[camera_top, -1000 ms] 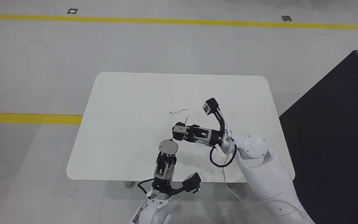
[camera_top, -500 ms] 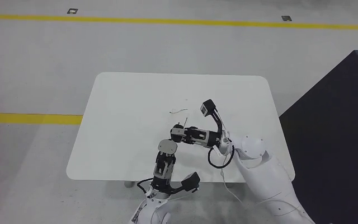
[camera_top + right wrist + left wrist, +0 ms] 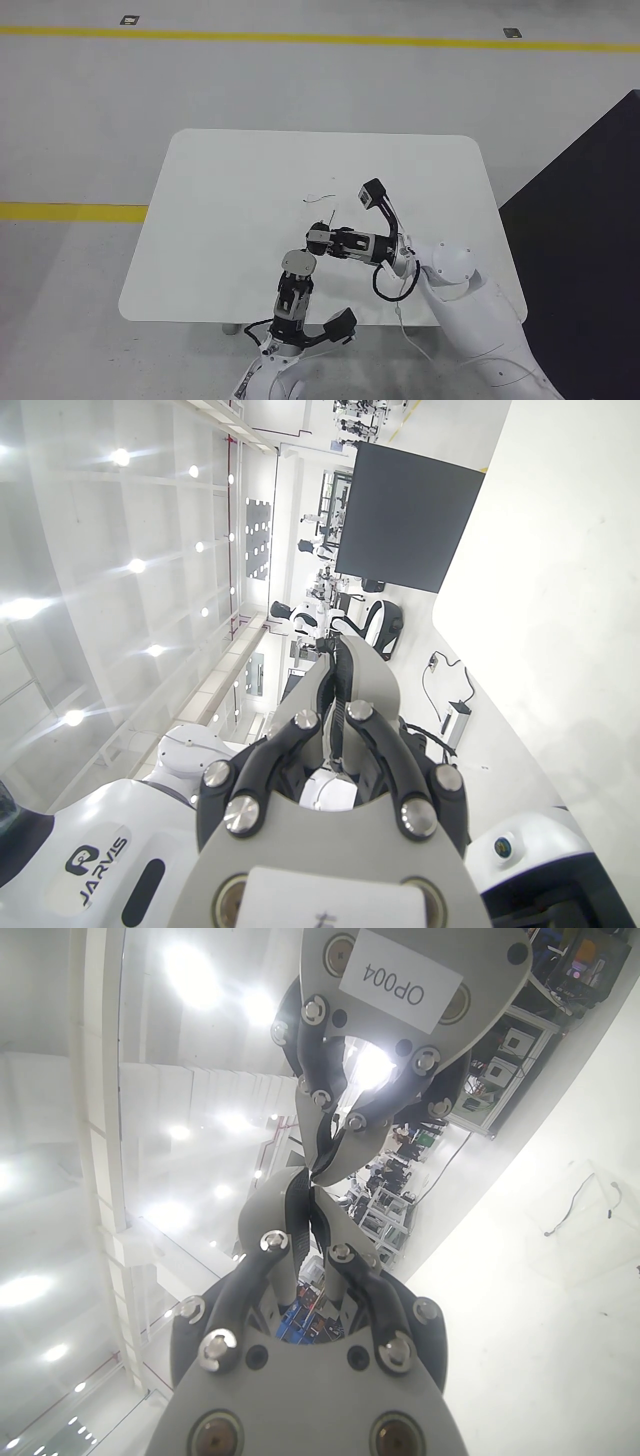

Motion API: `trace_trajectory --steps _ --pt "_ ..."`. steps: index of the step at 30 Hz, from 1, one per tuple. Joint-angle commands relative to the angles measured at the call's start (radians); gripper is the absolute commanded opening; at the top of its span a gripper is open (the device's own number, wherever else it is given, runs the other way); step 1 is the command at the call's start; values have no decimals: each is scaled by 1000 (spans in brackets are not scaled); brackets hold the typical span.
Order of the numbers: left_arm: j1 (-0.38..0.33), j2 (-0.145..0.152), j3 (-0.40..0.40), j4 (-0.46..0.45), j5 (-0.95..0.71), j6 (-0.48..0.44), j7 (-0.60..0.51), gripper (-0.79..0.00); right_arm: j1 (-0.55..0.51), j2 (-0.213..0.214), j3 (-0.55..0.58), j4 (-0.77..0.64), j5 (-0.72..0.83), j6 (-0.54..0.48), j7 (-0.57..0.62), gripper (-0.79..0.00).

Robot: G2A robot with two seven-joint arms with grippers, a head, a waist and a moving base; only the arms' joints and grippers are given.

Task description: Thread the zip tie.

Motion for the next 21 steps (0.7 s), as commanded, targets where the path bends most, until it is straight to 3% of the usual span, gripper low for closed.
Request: trace_trajectory --steps 1,7,9,10,11,21 --pt "0 -1 2 -2 0 4 6 -785 0 1 2 -2 4 1 -2 -785" --pt "4 -2 1 -2 0 7 12 -782 -1 3 4 0 16 1 -6 -785" --pt "6 -3 1 -4 0 8 15 -502 -1 4 5 2 19 1 -9 -785" --pt "5 -3 1 -5 0 9 17 -409 0 4 7 0 19 0 -10 -785" --pt "6 -3 0 -5 0 10 17 0 0 5 8 -1 20 0 -14 -785" --pt "6 -8 -9 -2 0 19 21 0 -4 13 32 -16 10 5 -29 -785"
